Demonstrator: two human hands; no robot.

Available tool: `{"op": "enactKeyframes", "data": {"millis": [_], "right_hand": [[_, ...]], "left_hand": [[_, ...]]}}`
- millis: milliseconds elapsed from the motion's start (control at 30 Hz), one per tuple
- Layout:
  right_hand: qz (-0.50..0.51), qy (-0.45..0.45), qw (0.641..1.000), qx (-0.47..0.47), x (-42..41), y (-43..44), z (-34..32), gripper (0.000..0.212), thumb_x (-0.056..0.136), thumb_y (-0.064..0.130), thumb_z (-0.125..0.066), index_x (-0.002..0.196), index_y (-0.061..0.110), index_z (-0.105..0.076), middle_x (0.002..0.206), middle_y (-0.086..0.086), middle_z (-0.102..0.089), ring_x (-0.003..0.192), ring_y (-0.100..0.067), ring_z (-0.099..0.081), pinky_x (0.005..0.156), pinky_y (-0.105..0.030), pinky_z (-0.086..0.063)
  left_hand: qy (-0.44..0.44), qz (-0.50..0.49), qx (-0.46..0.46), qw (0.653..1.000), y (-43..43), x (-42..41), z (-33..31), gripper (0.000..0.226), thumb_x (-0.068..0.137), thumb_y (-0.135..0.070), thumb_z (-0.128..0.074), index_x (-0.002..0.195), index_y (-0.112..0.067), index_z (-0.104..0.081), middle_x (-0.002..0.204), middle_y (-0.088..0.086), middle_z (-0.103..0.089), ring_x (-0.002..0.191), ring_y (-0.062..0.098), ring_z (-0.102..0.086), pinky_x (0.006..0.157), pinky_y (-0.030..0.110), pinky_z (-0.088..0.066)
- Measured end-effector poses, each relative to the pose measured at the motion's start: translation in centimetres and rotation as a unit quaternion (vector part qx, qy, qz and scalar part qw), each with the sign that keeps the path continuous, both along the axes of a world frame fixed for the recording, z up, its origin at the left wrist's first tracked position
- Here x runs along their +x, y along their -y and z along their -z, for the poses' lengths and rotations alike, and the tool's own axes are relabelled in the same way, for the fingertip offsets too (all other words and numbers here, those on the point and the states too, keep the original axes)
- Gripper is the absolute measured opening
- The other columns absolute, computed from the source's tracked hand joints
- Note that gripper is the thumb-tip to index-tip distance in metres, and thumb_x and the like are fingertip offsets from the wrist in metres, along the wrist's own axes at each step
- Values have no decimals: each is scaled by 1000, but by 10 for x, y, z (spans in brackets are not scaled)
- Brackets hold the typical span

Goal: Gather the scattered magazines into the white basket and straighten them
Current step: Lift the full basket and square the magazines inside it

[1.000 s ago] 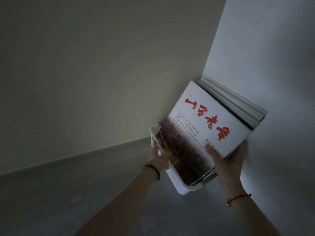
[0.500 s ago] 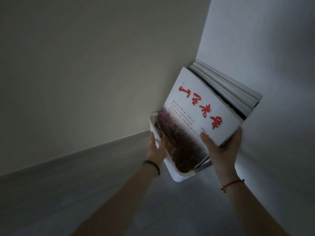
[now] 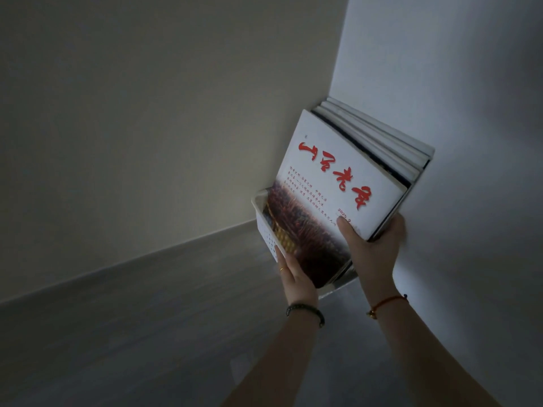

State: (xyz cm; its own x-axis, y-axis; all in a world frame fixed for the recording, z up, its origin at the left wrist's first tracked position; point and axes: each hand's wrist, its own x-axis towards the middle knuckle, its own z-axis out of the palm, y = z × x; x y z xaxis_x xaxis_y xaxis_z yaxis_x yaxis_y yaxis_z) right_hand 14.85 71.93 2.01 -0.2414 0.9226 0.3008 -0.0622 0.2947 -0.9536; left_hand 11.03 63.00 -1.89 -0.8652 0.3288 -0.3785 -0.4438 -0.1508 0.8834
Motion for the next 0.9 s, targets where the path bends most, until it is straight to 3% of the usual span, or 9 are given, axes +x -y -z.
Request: {"op": "enactKeyframes", "data": {"millis": [67, 167, 400, 467, 567, 667, 733, 800, 900], "right_hand": [[3, 11, 1000, -12, 4, 4, 4, 69, 64, 10, -82, 120, 9, -43, 105, 7, -60, 96, -5, -64, 80, -32, -58], [-13, 29, 999, -7, 8, 6, 8, 80, 59, 3, -83, 125, 10, -39, 105, 16, -58, 96, 6, -62, 74, -25, -59], [34, 35, 998, 37, 0, 5, 2, 79, 54, 4, -85, 121, 10, -43, 120, -7, -54, 113, -22, -55, 85, -45, -56], [29, 33, 998, 49, 2, 5, 3, 79, 55, 6, -85, 122, 12, -43, 122, -7, -53, 115, -21, -54, 84, -36, -57], [15, 32, 998, 48, 6, 4, 8, 78, 57, 8, -85, 122, 15, -42, 121, 0, -51, 115, -16, -53, 75, -13, -54], [7, 31, 999, 34, 4, 3, 8, 78, 58, 9, -85, 121, 13, -39, 121, -1, -48, 113, -17, -54, 71, -11, -54], [15, 24, 999, 23, -1, 2, 3, 78, 58, 13, -85, 120, 11, -39, 122, -8, -50, 110, -19, -56, 71, -13, -55], [32, 19, 999, 25, -3, 2, -1, 79, 56, 17, -86, 121, 7, -42, 121, -10, -52, 111, -20, -56, 80, -25, -56], [47, 4, 998, 47, -6, 8, -5, 79, 55, 21, -86, 123, 12, -46, 118, 12, -54, 116, -13, -52, 89, -25, -51]], "left_hand": [[-2, 5, 5, 1000, 1, 0, 1, 45, 98, -30, -25, 142, -27, -21, 147, 3, -35, 131, 17, -35, 108, 27, -26], [8, 3, 14, 1000, 1, -2, 1, 45, 98, -30, -26, 142, -27, -22, 150, 4, -30, 135, 21, -32, 112, 31, -25], [-3, 39, -9, 999, -2, -5, -4, 47, 99, -27, -23, 144, -27, -12, 147, 5, -34, 135, 23, -32, 115, 39, -25], [-34, 69, -71, 995, 1, -9, -5, 50, 98, -26, -25, 145, -22, -8, 151, 9, -26, 137, 25, -28, 115, 41, -24], [-122, 70, -218, 966, 9, -20, -10, 65, 95, -28, -39, 145, -14, 0, 156, 10, -8, 143, 24, -8, 117, 39, -7], [-280, 57, -180, 941, 8, -42, -25, 66, 92, -25, -44, 145, -13, -5, 156, 9, -7, 144, 21, -4, 119, 36, -4], [-275, 109, -100, 950, -5, -53, -42, 61, 94, -30, -39, 145, -20, -6, 156, 6, -13, 143, 21, -11, 119, 44, -13], [-214, 183, -108, 953, -22, -54, -53, 58, 94, -45, -23, 145, -25, -3, 157, 3, -9, 144, 23, -8, 118, 48, -13], [-201, 217, -160, 942, -41, -48, -55, 64, 89, -52, -4, 145, -20, 0, 157, 3, 6, 144, 21, 7, 119, 45, -2]]}}
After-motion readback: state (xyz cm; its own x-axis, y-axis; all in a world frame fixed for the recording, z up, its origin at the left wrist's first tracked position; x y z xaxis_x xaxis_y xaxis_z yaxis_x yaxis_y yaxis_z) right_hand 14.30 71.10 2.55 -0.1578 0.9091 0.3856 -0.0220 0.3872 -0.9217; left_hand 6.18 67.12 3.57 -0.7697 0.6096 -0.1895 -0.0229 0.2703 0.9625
